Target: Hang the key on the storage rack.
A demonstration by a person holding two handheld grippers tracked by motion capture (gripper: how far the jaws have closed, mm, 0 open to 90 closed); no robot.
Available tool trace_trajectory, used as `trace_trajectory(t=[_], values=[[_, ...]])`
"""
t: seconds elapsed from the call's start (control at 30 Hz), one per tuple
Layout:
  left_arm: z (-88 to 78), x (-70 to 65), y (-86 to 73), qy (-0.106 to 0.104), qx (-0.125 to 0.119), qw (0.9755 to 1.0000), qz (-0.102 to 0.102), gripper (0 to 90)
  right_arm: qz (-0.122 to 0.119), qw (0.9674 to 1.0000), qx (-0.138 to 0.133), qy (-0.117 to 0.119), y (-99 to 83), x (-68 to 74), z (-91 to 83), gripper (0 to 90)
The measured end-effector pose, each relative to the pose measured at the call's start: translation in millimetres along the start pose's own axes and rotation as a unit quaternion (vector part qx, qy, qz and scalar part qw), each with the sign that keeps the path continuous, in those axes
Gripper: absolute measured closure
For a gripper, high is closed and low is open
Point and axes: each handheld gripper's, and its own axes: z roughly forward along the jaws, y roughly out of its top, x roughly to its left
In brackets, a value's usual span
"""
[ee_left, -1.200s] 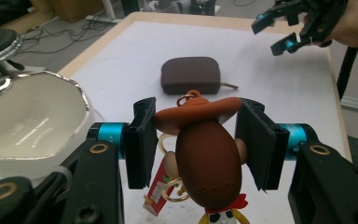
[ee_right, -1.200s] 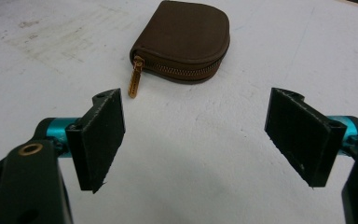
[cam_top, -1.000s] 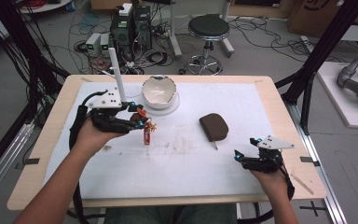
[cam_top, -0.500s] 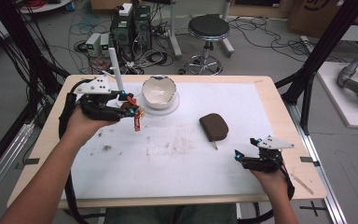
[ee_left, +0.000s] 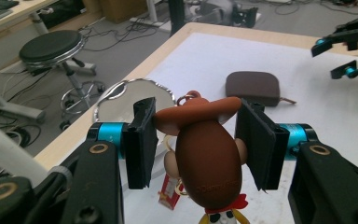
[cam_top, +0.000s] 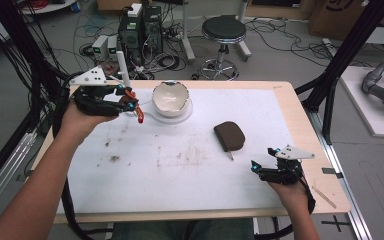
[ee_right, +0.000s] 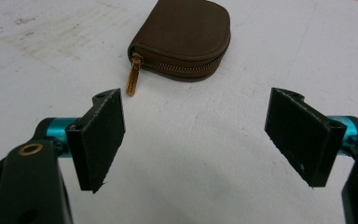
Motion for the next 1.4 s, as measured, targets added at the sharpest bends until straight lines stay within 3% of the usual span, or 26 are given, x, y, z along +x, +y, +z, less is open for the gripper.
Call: trace_trajectory(t=[0.5,0.7,1.13,1.4], values=[[-12.4,29.2,8.8,0.031,0.001,0.9995,-0.007,49.1,0.004,1.0000,0.002,-0.001,-0.9,-1.2,1.2,20.2],[-14.1,43.5,12.7,0.034,0.008,0.9993,-0.015,49.2,0.005,1.0000,0.001,-0.002,-0.8,-0.9,1.2,20.2],[-10.9,67.9,9.7,0.070,0.014,0.9968,-0.034,49.1,0.006,1.0000,0.005,-0.002,-1.2,-0.7,3.1,20.2],[-10.3,78.6,13.4,0.086,0.020,0.9955,-0.035,49.1,0.006,1.0000,0.006,-0.002,-1.4,-0.8,3.4,20.2]])
